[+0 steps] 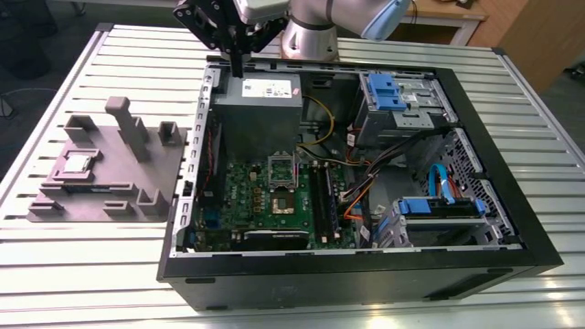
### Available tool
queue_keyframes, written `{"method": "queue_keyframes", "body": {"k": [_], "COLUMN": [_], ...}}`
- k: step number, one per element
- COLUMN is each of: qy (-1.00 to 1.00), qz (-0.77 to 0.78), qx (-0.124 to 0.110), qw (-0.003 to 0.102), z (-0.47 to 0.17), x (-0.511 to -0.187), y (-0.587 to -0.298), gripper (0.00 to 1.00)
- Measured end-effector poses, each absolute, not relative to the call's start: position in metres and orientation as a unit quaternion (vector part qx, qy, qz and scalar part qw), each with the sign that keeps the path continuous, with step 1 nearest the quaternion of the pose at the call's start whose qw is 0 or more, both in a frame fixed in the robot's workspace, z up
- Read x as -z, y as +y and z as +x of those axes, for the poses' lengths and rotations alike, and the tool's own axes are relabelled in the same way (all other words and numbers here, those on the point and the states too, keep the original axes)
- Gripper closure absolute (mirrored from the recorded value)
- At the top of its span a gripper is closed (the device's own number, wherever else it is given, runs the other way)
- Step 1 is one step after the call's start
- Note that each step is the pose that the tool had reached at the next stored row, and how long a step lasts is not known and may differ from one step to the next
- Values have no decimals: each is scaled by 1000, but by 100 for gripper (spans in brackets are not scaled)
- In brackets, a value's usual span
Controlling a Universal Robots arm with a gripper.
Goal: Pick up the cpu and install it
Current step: 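Reach for the cpu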
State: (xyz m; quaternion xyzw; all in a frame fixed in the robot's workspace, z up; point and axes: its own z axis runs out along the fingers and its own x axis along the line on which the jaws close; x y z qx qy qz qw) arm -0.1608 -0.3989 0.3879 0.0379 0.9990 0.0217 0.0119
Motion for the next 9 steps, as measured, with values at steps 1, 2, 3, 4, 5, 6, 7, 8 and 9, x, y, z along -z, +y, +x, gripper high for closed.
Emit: {"method": "queue_keyframes", "body": {"k": [1, 2, 3, 4, 5, 6, 7, 8, 9], "qy": [999, 999, 999, 999, 999, 999, 999, 999, 999], "qz": [38, 38, 38, 38, 38, 38, 38, 38, 38], "qx": [-22, -22, -22, -22, -22, -22, -22, -22, -22], "qw": [12, 12, 12, 12, 12, 12, 12, 12, 12], "z": [-161, -161, -161, -162, -162, -162, -162, -162, -163], "x": [-388, -388, -388, -388, -388, -388, -388, -388, -388], "y": [-399, -399, -399, -399, -399, -399, -399, -399, -399], "gripper": [90, 90, 90, 90, 90, 90, 90, 90, 90]}}
